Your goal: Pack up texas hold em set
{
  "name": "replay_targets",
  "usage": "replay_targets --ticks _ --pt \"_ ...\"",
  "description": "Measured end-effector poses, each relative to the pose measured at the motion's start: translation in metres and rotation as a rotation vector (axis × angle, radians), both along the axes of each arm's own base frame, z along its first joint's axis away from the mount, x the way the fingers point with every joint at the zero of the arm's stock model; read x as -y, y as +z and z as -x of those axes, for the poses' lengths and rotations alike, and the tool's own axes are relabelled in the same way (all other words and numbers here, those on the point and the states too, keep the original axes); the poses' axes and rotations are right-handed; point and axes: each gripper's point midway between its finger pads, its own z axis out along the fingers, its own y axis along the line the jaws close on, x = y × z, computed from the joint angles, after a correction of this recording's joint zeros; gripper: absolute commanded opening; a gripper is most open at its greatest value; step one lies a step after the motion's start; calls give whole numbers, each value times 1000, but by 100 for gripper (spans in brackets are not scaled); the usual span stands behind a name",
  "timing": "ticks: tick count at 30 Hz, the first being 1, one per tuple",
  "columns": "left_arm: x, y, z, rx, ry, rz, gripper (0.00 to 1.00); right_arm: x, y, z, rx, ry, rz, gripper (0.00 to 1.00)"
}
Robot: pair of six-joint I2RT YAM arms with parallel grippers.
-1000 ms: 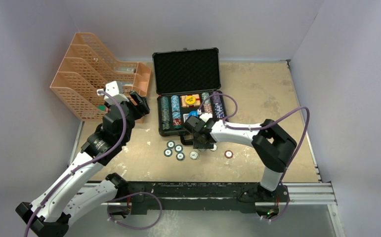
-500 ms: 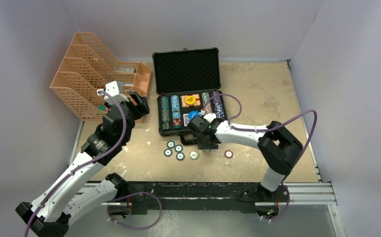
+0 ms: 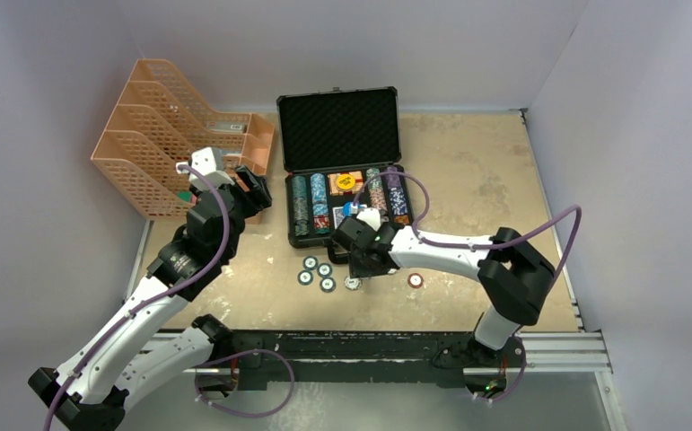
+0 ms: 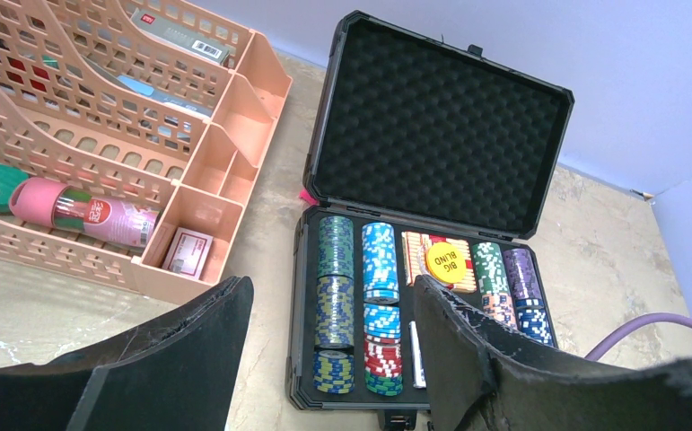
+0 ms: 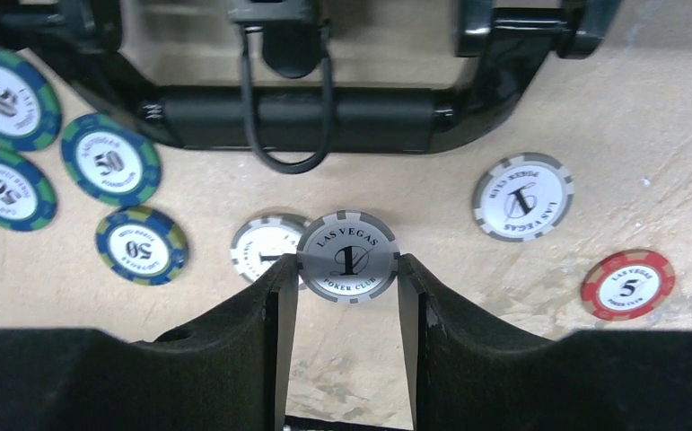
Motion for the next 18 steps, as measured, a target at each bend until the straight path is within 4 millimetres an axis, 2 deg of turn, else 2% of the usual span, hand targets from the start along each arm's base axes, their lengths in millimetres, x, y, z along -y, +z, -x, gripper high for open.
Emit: replay_targets --ticks 8,15,18 --pt "0 0 0 0 0 0 66 -27 2 9 13 95 -13 45" --pt "0 0 0 0 0 0 66 -32 -12 13 -14 119 14 46" --pt "0 0 0 0 0 0 66 -35 -15 15 -23 126 18 52"
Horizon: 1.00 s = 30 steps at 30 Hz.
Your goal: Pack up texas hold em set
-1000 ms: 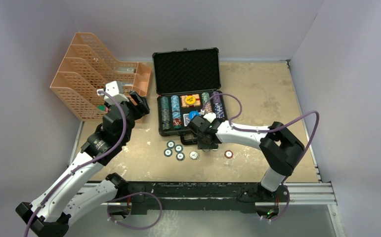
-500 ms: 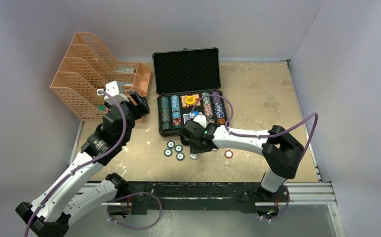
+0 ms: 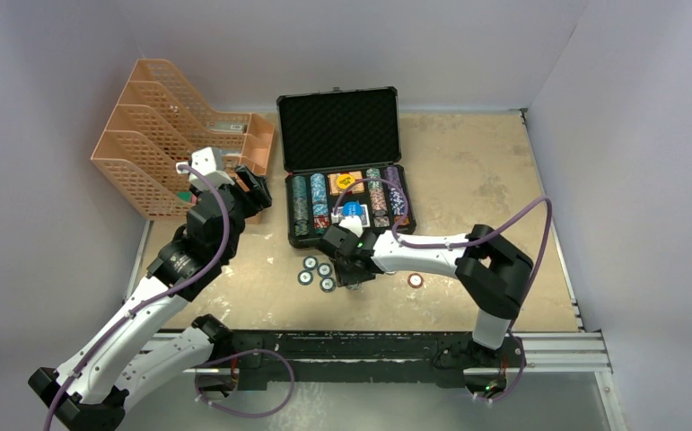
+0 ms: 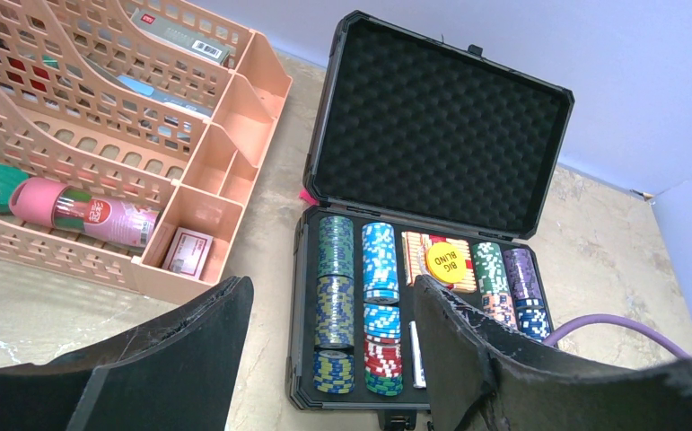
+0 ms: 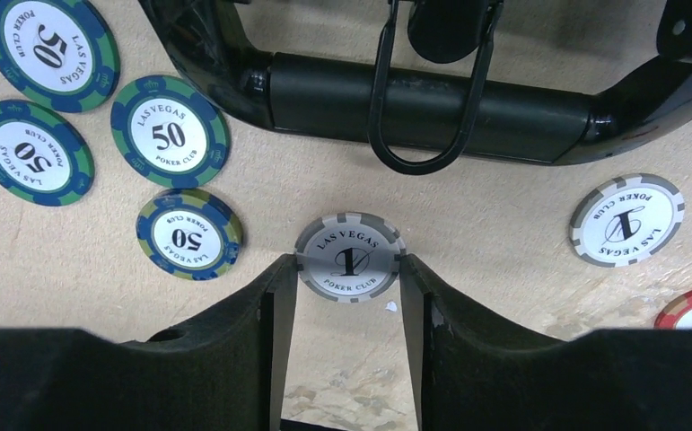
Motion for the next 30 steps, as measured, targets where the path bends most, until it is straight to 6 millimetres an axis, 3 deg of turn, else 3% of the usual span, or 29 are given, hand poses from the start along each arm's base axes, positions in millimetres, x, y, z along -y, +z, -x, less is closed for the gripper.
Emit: replay_targets --ticks 9,14,18,23,30 --pt "0 0 0 0 0 0 66 3 4 3 -4 -16 5 66" --pt "0 0 0 0 0 0 66 6 33 -7 52 -98 -69 65" --pt "0 0 0 0 0 0 66 33 49 -29 90 -235 -117 65" --pt "0 -1 0 -2 -1 -1 66 78 32 -41 81 -348 -60 66" --pt "2 -1 0 -4 -9 0 66 88 10 -35 33 -327 -15 65"
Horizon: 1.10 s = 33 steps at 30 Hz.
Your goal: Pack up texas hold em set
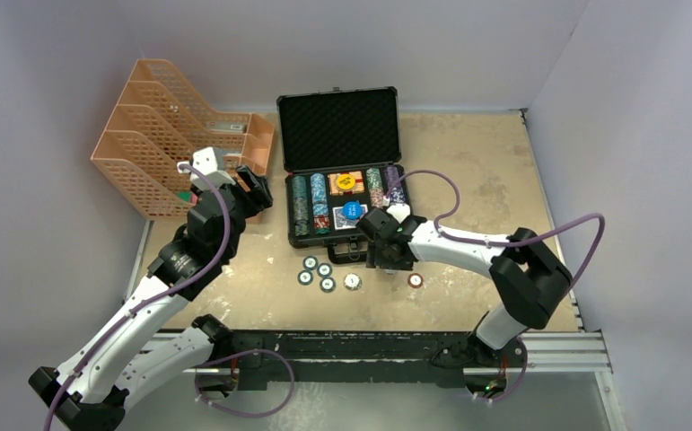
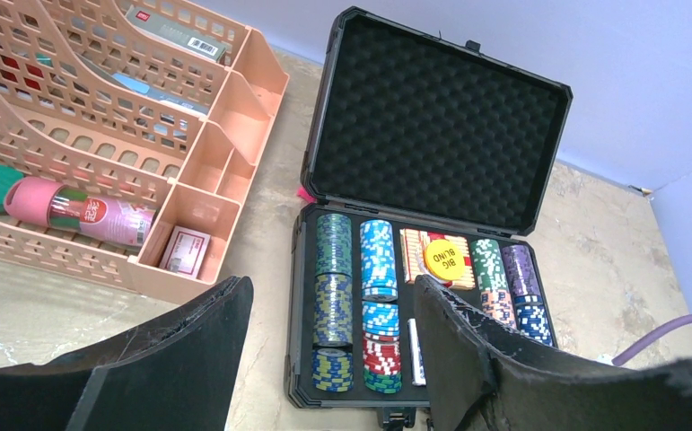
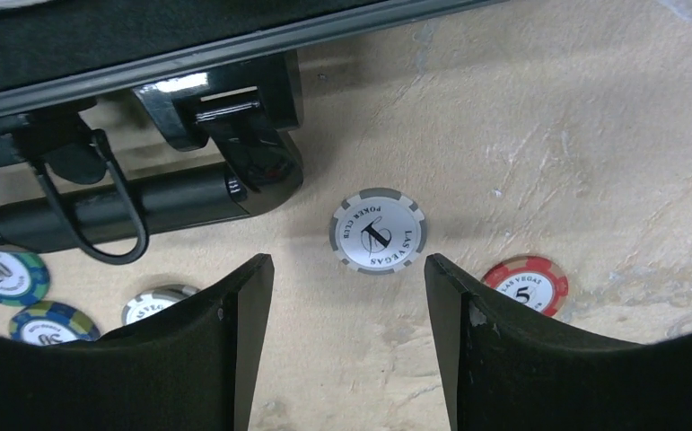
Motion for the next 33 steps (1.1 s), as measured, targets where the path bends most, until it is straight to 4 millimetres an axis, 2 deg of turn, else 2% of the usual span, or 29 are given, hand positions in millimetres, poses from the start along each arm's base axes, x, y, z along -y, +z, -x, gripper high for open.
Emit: replay_targets --ticks 8,18,26,33 --pt "0 0 0 0 0 0 66 1 -16 1 -34 21 26 62" --pt "0 0 0 0 1 -1 66 7 -19 -5 -25 -4 21 59" --pt "0 0 0 0 1 0 66 11 -19 -7 -10 -10 19 49" --pt "0 0 0 0 1 -1 66 13 -18 -9 -2 -20 24 47"
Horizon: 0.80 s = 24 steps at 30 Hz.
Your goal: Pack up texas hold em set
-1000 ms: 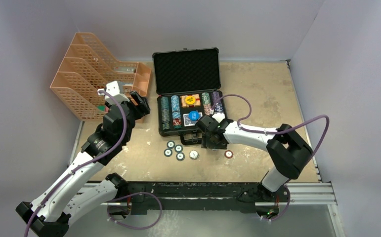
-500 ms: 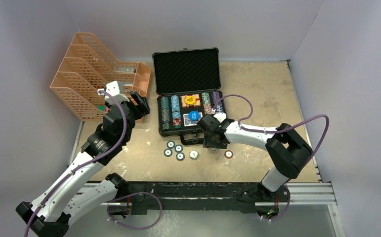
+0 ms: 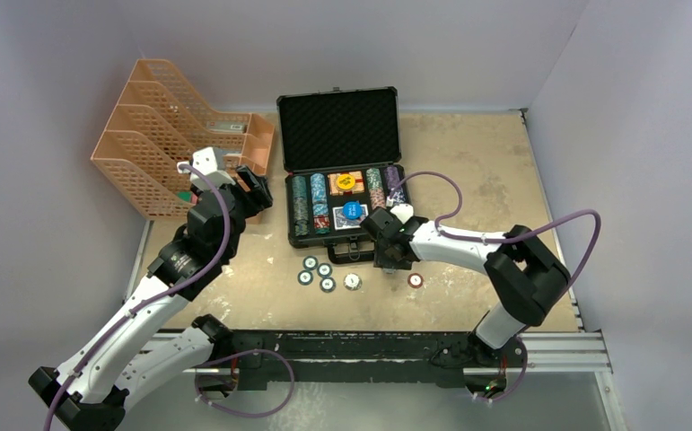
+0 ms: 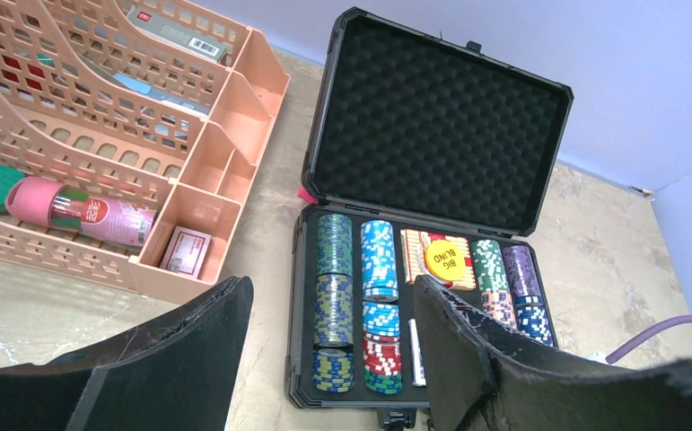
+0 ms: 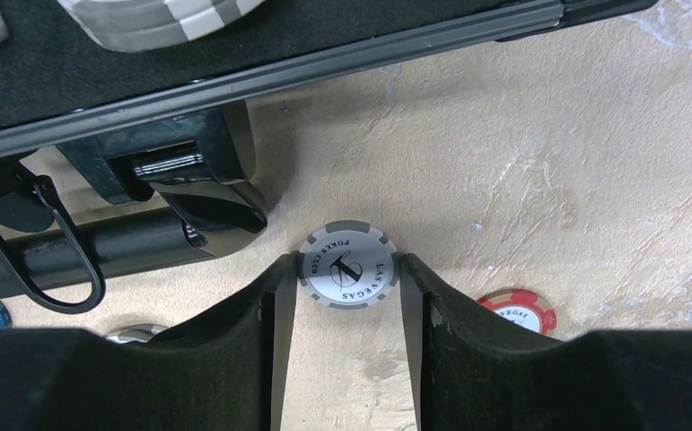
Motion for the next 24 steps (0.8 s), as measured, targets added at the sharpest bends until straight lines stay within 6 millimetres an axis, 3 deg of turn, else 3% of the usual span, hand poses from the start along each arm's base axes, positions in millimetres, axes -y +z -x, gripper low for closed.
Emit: replay_targets --ticks 8,11,16,18,24 --pt "-1 0 0 1 3 0 66 -3 10 4 13 44 6 48" --pt "-1 0 0 0 3 0 66 -23 22 7 34 100 -13 48" --pt "-1 0 0 1 3 0 66 -77 49 16 96 228 -85 48" --pt "-1 0 0 0 3 0 66 -92 51 20 105 266 -95 48" --pt "-1 0 0 1 4 0 66 -98 33 27 76 312 -50 48"
